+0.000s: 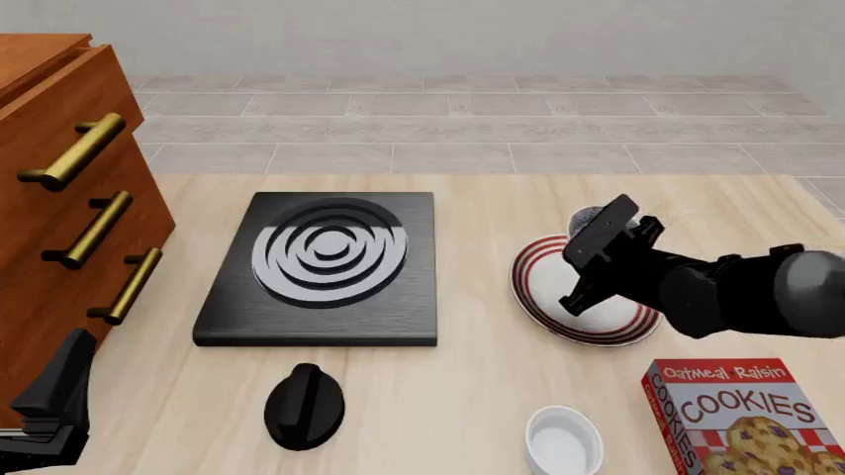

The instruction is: Pick the akita bowl on the cookies box and place it on the plate.

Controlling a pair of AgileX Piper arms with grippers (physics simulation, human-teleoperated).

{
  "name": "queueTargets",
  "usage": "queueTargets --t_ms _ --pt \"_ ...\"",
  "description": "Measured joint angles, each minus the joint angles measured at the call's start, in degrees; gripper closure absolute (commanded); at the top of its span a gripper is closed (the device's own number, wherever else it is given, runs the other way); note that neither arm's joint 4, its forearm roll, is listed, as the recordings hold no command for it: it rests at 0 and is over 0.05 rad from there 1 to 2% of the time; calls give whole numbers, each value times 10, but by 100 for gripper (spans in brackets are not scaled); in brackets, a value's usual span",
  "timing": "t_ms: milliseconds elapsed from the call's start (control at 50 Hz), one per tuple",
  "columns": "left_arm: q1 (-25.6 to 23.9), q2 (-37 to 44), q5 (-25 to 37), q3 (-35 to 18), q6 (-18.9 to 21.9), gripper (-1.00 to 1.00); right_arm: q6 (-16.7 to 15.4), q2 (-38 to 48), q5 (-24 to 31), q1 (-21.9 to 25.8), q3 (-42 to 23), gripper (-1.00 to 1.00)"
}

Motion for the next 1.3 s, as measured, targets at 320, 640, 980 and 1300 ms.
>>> queueTargets --t_ms 320,640,980,1300 --pt "0 0 0 0 0 -100 5 17 -9 -1 2 100" --pt "0 0 0 0 0 -100 8 28 -15 -1 4 100" --pt "0 0 0 0 0 -100 11 41 -22 3 0 100" --pt "0 0 0 0 0 -100 22 53 -28 9 -2 100"
